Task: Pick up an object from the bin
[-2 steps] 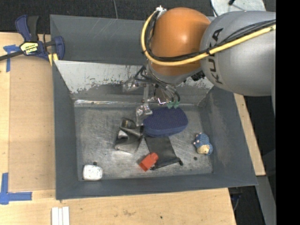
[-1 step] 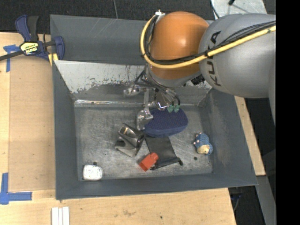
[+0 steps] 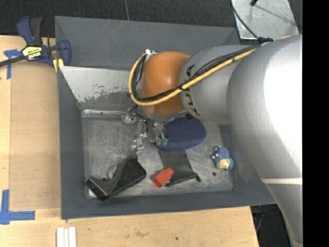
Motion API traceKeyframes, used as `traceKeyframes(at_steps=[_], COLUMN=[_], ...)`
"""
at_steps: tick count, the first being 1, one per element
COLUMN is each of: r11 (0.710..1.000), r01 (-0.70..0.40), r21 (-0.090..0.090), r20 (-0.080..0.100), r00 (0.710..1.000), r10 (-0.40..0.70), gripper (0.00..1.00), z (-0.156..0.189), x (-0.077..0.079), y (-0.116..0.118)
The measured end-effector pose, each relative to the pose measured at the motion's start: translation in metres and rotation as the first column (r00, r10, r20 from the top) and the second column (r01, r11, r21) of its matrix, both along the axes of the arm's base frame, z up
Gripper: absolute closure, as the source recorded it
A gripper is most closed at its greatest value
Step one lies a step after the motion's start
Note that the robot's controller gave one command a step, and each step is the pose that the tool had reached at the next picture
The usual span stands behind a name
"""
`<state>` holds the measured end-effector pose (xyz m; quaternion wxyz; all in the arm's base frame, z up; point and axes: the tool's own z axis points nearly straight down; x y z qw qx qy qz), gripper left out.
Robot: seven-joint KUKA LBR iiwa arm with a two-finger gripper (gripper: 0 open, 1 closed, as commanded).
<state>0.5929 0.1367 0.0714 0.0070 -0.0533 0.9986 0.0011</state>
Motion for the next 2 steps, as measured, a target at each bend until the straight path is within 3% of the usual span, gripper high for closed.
traceKeyframes(at_steps=[1,2], r11=[1.000,0.986], r01=[-0.029,0.167], r21=[-0.007,-0.003], r20=[-0.007,-0.013], r00=[1.000,0.986], r10=[0.029,-0.167], gripper=[0.00,0.00], z=[0.052,0.016], x=[-0.012,-0.003], y=[-0.110,-0.130])
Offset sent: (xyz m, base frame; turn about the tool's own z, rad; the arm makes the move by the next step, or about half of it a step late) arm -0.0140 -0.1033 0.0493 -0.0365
